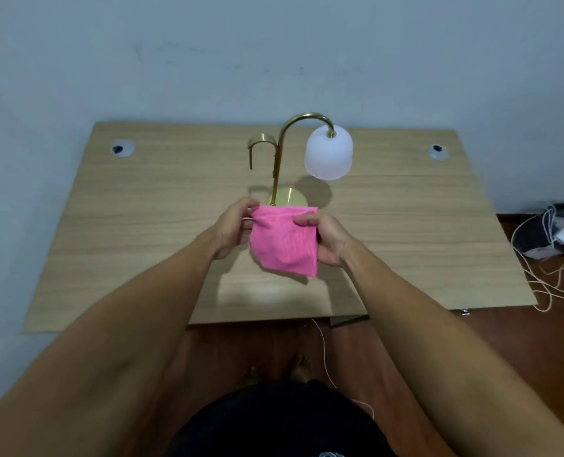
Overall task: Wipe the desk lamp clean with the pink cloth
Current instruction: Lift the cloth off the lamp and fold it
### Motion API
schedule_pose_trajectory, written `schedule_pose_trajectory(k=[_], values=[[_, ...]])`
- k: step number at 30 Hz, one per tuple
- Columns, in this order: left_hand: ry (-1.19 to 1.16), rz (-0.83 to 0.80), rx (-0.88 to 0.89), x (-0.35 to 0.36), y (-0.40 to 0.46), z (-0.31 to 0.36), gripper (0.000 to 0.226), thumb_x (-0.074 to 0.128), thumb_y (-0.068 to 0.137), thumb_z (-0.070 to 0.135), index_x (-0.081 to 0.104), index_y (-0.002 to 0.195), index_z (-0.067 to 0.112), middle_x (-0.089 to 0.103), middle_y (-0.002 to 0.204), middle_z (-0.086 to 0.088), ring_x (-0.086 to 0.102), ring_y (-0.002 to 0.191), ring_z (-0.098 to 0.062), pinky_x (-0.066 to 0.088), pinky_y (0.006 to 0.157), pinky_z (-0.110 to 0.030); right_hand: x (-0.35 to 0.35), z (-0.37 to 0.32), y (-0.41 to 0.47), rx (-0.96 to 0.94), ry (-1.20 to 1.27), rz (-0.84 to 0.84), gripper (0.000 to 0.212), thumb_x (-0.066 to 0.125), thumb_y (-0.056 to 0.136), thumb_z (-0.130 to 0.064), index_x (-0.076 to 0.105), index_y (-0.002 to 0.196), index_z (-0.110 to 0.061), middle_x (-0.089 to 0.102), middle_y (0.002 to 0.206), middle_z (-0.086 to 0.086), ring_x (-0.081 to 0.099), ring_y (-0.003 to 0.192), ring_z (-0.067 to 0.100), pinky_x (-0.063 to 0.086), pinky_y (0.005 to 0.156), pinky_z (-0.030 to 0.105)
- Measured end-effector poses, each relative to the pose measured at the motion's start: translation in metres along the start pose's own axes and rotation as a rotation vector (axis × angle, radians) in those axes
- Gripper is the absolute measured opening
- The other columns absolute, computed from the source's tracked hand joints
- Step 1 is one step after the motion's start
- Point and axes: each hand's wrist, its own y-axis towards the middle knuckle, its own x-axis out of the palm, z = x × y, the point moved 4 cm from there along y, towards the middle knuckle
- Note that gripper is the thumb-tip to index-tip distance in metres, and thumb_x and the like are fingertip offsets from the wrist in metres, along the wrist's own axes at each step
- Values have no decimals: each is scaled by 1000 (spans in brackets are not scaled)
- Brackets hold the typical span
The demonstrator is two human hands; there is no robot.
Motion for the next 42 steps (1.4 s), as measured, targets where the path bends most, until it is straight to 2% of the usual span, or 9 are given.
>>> schedule_pose_trajectory(k=[4, 7, 10, 15, 24, 30, 33, 37, 42], values=[[-182, -136, 10, 22, -6, 2, 43, 54, 94, 42, 68, 120, 11, 74, 96, -2, 69, 78, -16, 53, 74, -31, -8, -14, -24, -71, 60, -8, 29, 53, 97, -4, 56, 126, -7, 63, 103, 17, 64, 91, 30, 48, 95, 42], [-199, -232, 53, 43, -6, 8, 37, 63, 95, 26, 65, 127, 7, 74, 114, -9, 70, 97, -23, 58, 83, -33, -23, -21, -39, -103, 56, 33, 23, 53, 99, -8, 57, 122, -7, 65, 103, 17, 65, 92, 31, 47, 99, 45], [-125, -272, 45, 61, 4, 13, 52, 77, 84, 9, 61, 133, 2, 67, 133, -20, 67, 118, -33, 55, 102, -45, -46, -28, -50, -112, 48, 86, 22, 53, 102, -10, 55, 123, -6, 67, 101, 18, 68, 92, 33, 46, 102, 52], [-93, -226, 50, 106, 22, 20, 38, 75, 88, 5, 63, 123, 0, 73, 118, -17, 76, 92, -22, 63, 75, -31, -90, -39, -70, -156, 42, 156, 33, 56, 103, -13, 53, 134, -2, 70, 100, 18, 72, 89, 32, 59, 86, 54], [-11, -89, 45, 213, 53, 18, 38, 65, 99, 18, 50, 132, 6, 72, 104, -14, 74, 80, -24, 65, 63, -39, -210, -73, -102, -128, -182, 298, 22, 36, 106, -10, 53, 120, -5, 63, 78, 3, 67, 67, 20, 61, 54, 35], [135, 65, 94, 283, 87, 6, 33, 54, 104, 27, 44, 130, 9, 69, 113, -21, 74, 85, -33, 63, 63, -46, -282, -94, -102, -180, -491, 354, 28, 39, 111, -29, 54, 132, -18, 71, 105, 6, 72, 93, 25, 62, 72, 46], [183, 120, 77, 311, 103, -4, 30, 48, 107, 27, 42, 130, 9, 66, 101, -16, 64, 64, -22, 51, 43, -28, -318, -99, -96, -211, -590, 421, 21, 41, 110, -24, 56, 123, -16, 69, 108, 9, 69, 95, 28, 56, 69, 39], [264, 155, 63, 342, 124, -14, 29, 41, 109, 28, 40, 132, 10, 58, 84, -9, 50, 51, -15, 37, 34, -23, -358, -100, -91, -255, -671, 468, 22, 41, 109, -22, 57, 121, -13, 62, 104, 10, 62, 92, 28, 50, 69, 38], [249, 147, 27, 369, 148, -26, 31, 38, 110, 27, 41, 130, 4, 54, 76, -5, 46, 48, -14, 34, 35, -24, -395, -97, -81, -215, -722, 487, 29, 40, 104, -30, 57, 124, -18, 62, 113, 4, 61, 111, 31, 53, 93, 54]])
